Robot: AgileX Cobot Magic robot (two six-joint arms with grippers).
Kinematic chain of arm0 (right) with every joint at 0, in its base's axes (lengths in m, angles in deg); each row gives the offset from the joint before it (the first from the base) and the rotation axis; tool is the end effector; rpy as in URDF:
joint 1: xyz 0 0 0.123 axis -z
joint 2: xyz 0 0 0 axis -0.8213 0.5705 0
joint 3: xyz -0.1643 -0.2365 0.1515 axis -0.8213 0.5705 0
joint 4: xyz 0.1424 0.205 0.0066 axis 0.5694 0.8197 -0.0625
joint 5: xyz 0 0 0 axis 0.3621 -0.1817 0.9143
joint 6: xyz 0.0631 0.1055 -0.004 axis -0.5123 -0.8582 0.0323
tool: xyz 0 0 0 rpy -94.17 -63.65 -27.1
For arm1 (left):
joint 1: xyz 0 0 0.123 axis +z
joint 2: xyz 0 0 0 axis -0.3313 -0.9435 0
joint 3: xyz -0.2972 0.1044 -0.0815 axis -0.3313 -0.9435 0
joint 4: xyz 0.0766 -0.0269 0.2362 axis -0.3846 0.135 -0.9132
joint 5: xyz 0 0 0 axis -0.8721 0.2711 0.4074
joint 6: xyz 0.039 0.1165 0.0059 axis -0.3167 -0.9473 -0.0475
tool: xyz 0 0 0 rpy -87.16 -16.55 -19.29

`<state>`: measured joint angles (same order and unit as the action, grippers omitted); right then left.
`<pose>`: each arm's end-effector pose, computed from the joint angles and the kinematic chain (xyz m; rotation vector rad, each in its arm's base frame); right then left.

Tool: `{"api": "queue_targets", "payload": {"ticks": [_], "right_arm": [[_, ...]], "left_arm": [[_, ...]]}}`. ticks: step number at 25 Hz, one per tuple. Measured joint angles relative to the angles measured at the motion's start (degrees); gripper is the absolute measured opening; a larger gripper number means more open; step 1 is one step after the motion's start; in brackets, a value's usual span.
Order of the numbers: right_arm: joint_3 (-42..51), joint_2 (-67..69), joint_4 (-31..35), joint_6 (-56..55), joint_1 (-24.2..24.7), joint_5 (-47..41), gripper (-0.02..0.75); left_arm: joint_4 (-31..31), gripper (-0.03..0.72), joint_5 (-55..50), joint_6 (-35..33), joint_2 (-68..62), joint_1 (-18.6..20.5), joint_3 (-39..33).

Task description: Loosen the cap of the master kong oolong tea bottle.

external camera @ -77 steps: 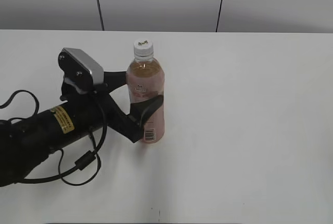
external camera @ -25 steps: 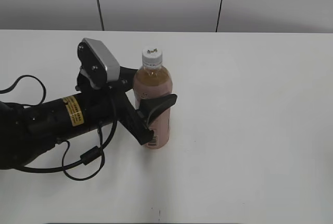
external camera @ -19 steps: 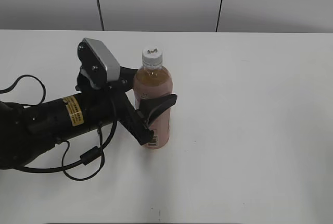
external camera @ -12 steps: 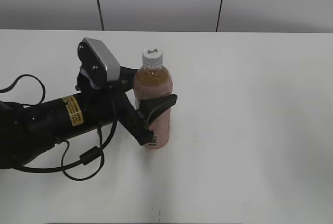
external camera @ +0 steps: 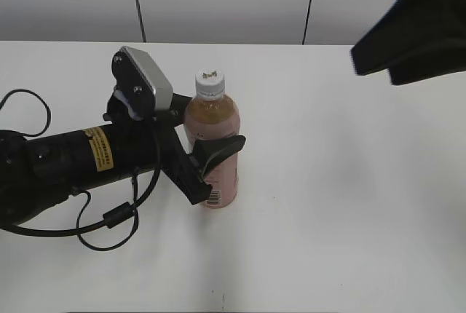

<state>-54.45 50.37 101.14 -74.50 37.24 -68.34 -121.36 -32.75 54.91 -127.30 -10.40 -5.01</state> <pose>0.2051 0.1329 0.3754 -0.5154 2.5437 0.8380 0.2778 -0.2224 0.1732 1.0026 1.5737 -0.6098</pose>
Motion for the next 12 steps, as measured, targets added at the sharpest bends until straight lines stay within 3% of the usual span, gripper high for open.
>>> {"api": "queue_targets", "payload": {"ticks": [5, 12], "right_arm": [[-6.45, 9.83, -3.28, -6.79, -8.65, 1.31, 0.414], [-17.15, 19.25, -3.96, -11.17, -11.74, 0.45, 0.413]], "left_arm": [[-0.06, 0.457, -0.18, 0.04, 0.07, -0.10, 0.00], [-0.23, 0.457, -0.85, 0.04, 0.73, -0.10, 0.00]]}}
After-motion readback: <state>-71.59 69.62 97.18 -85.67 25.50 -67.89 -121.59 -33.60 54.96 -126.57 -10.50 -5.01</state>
